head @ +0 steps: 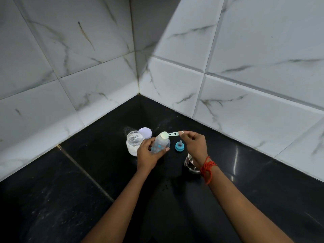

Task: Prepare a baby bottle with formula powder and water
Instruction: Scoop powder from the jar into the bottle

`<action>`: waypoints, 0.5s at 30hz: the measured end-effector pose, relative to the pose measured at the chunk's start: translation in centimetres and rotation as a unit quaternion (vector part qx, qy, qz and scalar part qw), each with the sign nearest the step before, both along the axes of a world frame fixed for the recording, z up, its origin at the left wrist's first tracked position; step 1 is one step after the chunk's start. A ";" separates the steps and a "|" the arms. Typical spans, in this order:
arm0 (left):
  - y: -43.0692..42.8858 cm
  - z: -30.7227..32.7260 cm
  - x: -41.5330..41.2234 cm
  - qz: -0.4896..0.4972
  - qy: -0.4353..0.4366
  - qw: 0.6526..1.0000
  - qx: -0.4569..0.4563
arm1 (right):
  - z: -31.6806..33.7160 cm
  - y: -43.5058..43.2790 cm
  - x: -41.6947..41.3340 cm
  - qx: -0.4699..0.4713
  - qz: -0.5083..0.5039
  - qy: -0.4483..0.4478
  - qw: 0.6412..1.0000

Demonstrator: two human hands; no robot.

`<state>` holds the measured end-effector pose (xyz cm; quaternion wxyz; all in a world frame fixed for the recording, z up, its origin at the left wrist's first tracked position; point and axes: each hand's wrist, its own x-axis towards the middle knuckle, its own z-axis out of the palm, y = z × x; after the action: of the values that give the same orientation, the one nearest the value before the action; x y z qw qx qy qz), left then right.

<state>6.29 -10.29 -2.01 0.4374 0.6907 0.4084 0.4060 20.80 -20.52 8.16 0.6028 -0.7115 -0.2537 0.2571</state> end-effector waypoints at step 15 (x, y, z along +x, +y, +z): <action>0.6 0.4 0.1 -0.015 -0.031 0.999 -0.005 | 1.1 -1.0 -0.4 -0.018 0.067 -0.434 0.898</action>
<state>6.41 -9.71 -1.61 0.4593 0.6818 0.3861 0.4185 20.36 -21.53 9.28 0.4009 -0.7448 -0.5324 -0.0334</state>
